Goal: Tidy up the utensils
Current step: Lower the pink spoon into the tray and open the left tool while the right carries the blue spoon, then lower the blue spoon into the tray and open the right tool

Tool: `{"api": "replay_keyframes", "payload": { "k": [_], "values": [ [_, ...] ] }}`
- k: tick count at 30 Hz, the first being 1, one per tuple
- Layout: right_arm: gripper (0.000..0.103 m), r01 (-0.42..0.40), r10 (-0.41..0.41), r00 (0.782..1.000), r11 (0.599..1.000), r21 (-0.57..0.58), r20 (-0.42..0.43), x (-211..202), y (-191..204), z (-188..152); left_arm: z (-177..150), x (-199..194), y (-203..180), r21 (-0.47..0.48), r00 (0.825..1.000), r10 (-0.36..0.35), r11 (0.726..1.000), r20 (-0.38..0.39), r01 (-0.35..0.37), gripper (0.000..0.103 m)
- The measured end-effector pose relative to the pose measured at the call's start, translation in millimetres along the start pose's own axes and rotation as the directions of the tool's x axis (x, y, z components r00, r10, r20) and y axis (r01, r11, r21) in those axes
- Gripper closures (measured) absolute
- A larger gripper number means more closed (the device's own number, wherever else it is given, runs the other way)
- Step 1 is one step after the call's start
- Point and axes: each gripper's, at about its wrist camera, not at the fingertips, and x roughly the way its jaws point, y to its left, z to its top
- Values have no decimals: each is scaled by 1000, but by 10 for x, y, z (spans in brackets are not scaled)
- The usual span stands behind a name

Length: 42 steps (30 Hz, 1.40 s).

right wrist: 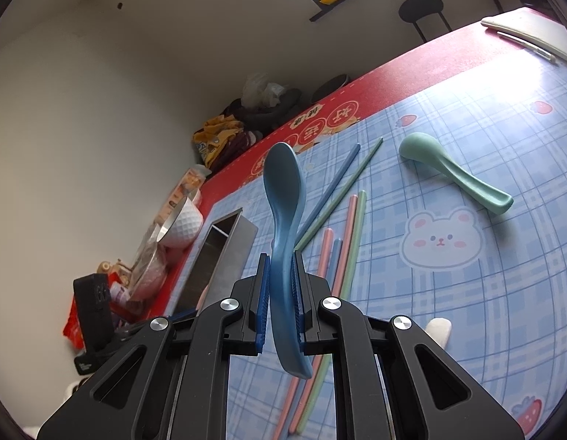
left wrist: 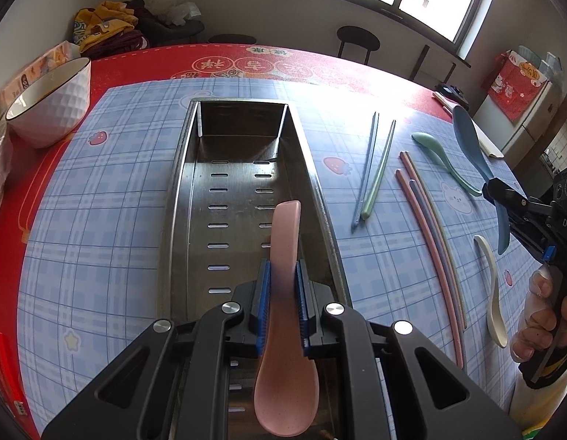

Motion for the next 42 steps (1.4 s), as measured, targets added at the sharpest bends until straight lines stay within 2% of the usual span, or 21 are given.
{"api": "replay_keyframes", "payload": {
  "k": [6, 11, 17, 19, 23, 25, 27, 31, 34, 38, 42],
  "values": [
    [91, 3, -3, 1000, 1000, -3, -7, 25, 12, -16, 10, 51, 7, -6, 1000, 23, 1000, -3, -23, 90],
    [91, 8, -8, 1000, 1000, 1, -8, 41, 1, -14, 52, 1, -39, 20, 1000, 4, 1000, 21, -4, 88],
    [91, 17, -17, 1000, 1000, 1, -14, 63, 7, -20, 7, -263, -37, 53, 993, 11, 998, 118, -17, 81],
    [91, 18, -18, 1000, 1000, -4, -16, 75, 20, -21, -73, -386, -12, 58, 985, 22, 998, 171, -33, 73],
    [91, 25, -25, 1000, 1000, -5, -19, 92, 40, -21, -288, -572, 110, 35, 970, 39, 998, 240, -49, 69],
    [91, 41, -41, 999, 999, -5, -20, 98, 55, -20, -394, -667, 176, 6, 961, 61, 998, 269, -65, 63],
    [91, 54, -54, 998, 999, -6, -26, 100, 82, -33, -478, -741, 221, -5, 952, 63, 998, 298, -65, 48],
    [91, 61, -61, 997, 998, -4, -43, 116, 187, -59, -465, -771, 240, 23, 938, 134, 989, 319, -149, 31],
    [91, 47, -48, 997, 999, -8, -58, 128, 314, -106, -401, -779, 299, 7, 930, 128, 990, 344, -139, 11],
    [91, 33, -35, 995, 999, -14, -93, 211, 507, -198, -371, -736, 388, -14, 919, 158, 986, 362, -164, 6],
    [91, 16, -17, 990, 1000, -5, -141, 395, 696, -313, -391, -703, 538, -61, 926, 118, 993, 358, -103, 6]
  ]
}}
